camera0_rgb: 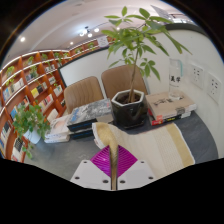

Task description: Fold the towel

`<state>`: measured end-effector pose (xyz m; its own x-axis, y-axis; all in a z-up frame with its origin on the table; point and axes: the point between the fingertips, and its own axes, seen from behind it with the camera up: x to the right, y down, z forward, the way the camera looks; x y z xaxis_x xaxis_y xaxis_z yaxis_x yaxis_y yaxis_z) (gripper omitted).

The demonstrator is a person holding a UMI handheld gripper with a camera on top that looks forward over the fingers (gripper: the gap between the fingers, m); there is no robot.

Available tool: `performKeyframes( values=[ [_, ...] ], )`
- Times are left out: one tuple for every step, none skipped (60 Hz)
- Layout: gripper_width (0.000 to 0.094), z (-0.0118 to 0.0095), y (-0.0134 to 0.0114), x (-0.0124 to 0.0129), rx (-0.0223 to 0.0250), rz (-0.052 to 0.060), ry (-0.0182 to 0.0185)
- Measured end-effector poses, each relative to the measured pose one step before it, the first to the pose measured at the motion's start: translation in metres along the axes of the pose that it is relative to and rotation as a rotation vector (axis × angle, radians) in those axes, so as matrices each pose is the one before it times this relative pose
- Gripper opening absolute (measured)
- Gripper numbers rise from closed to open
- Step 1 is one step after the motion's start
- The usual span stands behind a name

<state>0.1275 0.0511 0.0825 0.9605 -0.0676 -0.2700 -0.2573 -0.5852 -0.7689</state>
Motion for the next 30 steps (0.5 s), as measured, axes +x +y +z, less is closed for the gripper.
performKeyframes(
  values=[
    [0.0051,-0.00392,-0.00512,0.00745,0.0025,0.0132,0.00419],
    [0.0051,-0.00316,-0.00451,0.0085,-0.00014,0.0114,0.00643],
    [0.0051,-0.00292,-0.00432,0.00847,-0.00268,0.0111,0.00882],
    [0.0051,-0.0025,-0.00385,0.01051,-0.00344,0.0091,0.01203],
    [0.0052,-0.00157,-0.00294,0.01107,-0.00367,0.0097,0.01345],
    [0.0051,-0.00109,-0.00266,0.01153,-0.00294,0.0081,0.01426],
    [0.0051,-0.00059,-0.00264,0.01133,-0.00072,0.0075,0.0134],
    [0.0051,-0.0003,-0.00301,0.01119,0.00136,0.0068,0.01211],
    [0.0051,0.0004,-0.00243,0.01192,0.00474,0.0073,0.0128],
    [0.0051,0.00194,-0.00383,0.0125,0.00541,0.0037,0.0147],
    [0.0051,0.00135,-0.00248,0.01245,0.00543,0.0023,0.01752],
    [0.0051,0.00216,-0.00172,0.01227,0.00269,-0.0002,0.01843],
    [0.0052,0.0026,-0.0006,0.01215,0.00018,-0.0028,0.01844],
    [0.0062,0.00306,0.00029,0.01162,-0.00144,-0.0062,0.01842],
    [0.01,0.00337,0.00123,0.01099,-0.00526,-0.0094,0.01746],
    [0.0139,0.00364,0.00188,0.01033,-0.00742,-0.011,0.01677],
    [0.0177,0.00365,0.00169,0.00975,-0.00669,-0.0088,0.01589],
    [0.0225,0.00283,0.00132,0.0101,-0.00534,-0.0055,0.01759],
    [0.0327,0.0037,0.00194,0.00906,-0.00419,-0.0081,0.01451],
    [0.0323,0.00352,0.00186,0.00808,-0.00422,-0.0097,0.01384],
    [0.0368,0.00326,0.00172,0.00799,-0.00519,-0.0099,0.01335],
    [0.0402,0.00269,0.00081,0.00831,-0.0032,-0.0077,0.01567],
    [0.0439,0.00225,0.00005,0.00778,-0.00036,-0.0074,0.01611],
    [0.0471,0.00145,-0.00057,0.0062,0.00286,-0.0084,0.01212],
    [0.0504,0.00072,-0.00109,0.00454,0.00549,-0.0086,0.00693],
    [0.0533,-0.00018,-0.00174,0.00363,0.00699,-0.0057,0.00332],
    [0.0559,-0.00122,-0.00201,0.00279,0.00654,-0.0021,0.00098],
    [0.0581,-0.00314,-0.00141,0.00147,0.00362,-0.0001,0.00102],
    [0.0603,-0.00328,-0.00187,0.00244,0.00402,-0.0009,-0.00014],
    [0.062,-0.0037,-0.00264,0.00146,0.00437,0.0031,-0.00062]
  ],
)
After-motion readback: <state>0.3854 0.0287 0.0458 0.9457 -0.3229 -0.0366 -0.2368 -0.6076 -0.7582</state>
